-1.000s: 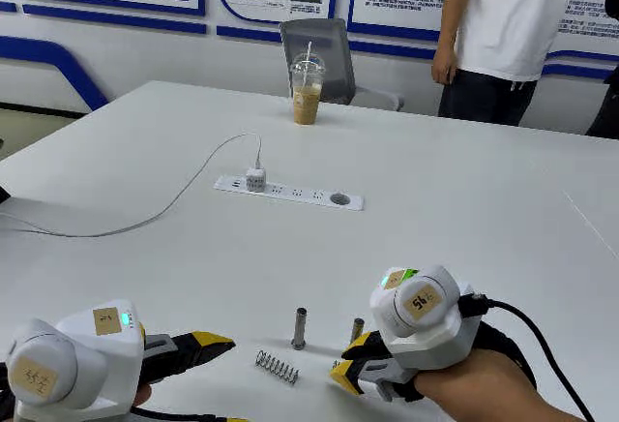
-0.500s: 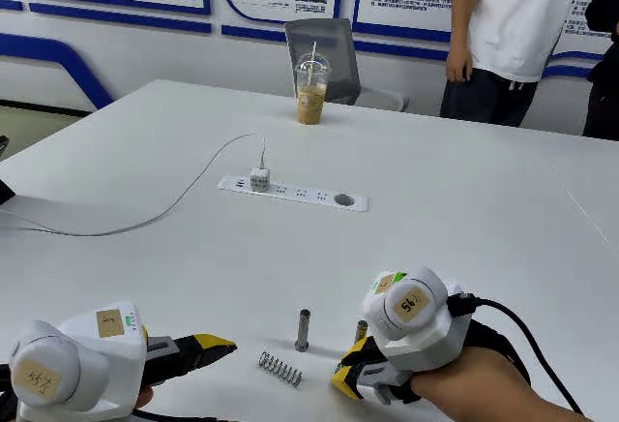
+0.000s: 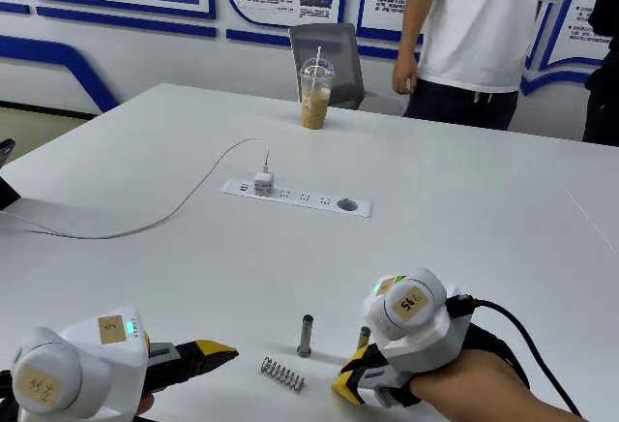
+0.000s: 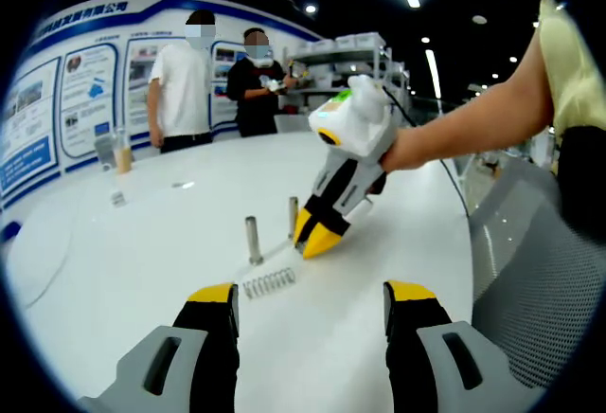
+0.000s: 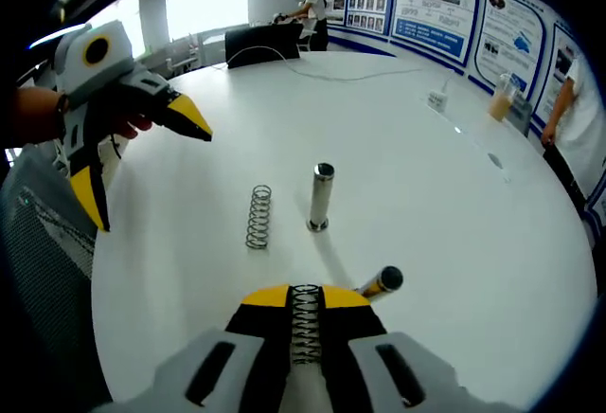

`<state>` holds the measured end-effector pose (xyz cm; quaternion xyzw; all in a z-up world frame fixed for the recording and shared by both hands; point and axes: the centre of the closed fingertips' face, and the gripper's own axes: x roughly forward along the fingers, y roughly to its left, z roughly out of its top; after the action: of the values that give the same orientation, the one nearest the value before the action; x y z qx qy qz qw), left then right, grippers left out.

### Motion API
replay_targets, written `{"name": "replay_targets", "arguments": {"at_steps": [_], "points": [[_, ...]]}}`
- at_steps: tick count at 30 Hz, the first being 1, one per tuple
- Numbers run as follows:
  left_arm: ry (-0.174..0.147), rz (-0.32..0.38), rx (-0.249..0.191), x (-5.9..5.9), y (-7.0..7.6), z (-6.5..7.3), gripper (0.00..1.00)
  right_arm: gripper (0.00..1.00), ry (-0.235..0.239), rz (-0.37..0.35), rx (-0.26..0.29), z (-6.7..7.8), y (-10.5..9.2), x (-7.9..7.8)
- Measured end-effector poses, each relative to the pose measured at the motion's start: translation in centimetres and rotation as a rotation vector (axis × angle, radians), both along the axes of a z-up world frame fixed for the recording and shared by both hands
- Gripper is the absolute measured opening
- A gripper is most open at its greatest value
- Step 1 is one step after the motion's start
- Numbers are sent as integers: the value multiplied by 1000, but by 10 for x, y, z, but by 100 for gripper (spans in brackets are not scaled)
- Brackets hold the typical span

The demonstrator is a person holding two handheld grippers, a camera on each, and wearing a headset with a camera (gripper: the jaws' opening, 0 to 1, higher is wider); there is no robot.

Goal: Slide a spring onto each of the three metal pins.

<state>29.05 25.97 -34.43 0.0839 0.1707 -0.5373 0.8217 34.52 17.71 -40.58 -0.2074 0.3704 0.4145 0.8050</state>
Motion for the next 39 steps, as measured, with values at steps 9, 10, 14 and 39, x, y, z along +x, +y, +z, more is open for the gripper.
{"name": "replay_targets", "arguments": {"at_steps": [9,10,14,39], "points": [[0,-4,2,-1,-1,0,63,12,5,-14,6,1,-1,-3],[-1,-4,3,-1,-1,0,63,12,5,-17,9,1,-1,-4],[-4,-6,2,0,-1,1,63,12,-10,-21,23,8,-2,-7],[-24,-24,1,-1,-7,7,63,12,-121,-68,120,55,-11,-19]]}}
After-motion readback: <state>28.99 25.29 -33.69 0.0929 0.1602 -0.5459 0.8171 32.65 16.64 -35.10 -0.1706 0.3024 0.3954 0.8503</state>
